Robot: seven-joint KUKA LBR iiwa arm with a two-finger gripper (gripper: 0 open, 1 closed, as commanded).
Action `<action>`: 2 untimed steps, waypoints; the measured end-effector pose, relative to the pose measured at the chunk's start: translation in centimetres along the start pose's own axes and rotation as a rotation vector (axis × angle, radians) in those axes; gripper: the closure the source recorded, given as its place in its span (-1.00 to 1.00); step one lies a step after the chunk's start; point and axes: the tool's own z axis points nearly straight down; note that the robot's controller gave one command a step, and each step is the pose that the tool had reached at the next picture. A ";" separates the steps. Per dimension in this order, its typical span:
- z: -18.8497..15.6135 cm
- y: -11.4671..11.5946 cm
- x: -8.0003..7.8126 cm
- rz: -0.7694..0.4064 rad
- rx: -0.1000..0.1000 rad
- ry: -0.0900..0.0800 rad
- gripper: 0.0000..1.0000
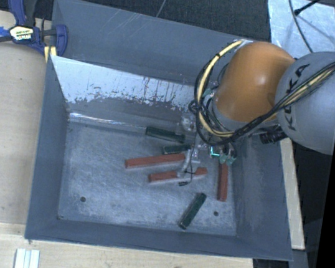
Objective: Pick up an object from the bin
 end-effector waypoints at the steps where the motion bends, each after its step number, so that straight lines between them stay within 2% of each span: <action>1: -0.4 0.0 -0.2 0.000 0.000 -0.008 -1.00; 2: 7.4 -0.3 -0.5 0.107 -0.001 -0.010 -1.00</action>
Offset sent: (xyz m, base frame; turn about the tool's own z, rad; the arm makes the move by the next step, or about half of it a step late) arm -0.0160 0.0082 -0.0932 0.1509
